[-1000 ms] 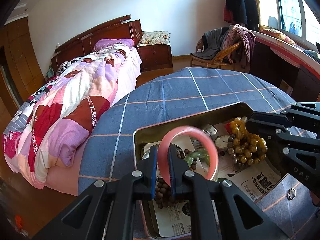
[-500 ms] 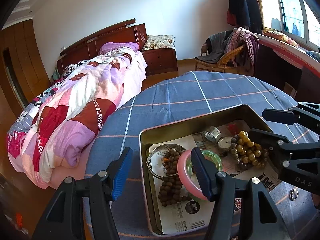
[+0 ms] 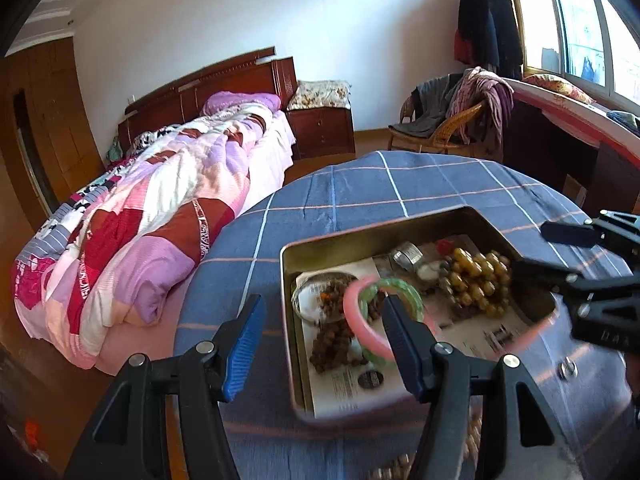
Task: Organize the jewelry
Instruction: 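Withdraw both tools from the tin toward the pearl necklace and ring, then grasp the pearl necklace with the left tool while the right tool grasps the silver ring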
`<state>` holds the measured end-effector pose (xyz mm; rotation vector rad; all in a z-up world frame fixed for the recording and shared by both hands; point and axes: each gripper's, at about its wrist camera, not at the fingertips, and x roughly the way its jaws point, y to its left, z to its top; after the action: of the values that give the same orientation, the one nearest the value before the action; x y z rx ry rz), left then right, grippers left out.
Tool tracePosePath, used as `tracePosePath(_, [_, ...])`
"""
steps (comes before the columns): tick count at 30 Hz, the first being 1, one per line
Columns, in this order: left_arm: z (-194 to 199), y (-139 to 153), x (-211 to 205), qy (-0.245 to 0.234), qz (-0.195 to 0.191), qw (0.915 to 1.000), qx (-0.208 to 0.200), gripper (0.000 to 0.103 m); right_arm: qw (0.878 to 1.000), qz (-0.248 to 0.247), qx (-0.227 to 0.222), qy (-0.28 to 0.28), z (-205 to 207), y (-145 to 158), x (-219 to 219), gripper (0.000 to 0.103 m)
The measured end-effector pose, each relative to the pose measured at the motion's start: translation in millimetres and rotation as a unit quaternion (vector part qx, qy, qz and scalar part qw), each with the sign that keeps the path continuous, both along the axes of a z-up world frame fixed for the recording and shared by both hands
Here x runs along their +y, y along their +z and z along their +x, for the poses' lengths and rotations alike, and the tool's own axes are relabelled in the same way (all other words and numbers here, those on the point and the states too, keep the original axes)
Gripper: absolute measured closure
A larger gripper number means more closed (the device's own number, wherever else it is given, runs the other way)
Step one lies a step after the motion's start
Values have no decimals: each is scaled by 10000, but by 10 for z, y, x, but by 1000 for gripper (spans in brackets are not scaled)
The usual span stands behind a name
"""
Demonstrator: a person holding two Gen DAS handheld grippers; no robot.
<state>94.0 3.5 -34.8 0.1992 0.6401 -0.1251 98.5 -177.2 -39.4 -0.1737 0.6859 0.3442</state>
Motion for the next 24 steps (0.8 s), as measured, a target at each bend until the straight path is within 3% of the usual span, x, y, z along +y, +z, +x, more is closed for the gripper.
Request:
tracePosePath(7, [-512, -161, -43, -66, -75, 9999, 113, 42, 9997, -98, 222, -78, -431, -179, -391, 41])
tracePosePath(17, [-665, -369, -356, -436, -81, 9979, 466, 42, 9971, -147, 744, 110, -617, -457, -262, 41])
tracePosePath(24, [-666, -511, -450, -709, -245, 9945, 727, 42, 9970, -167, 748, 139, -597, -480, -171, 55])
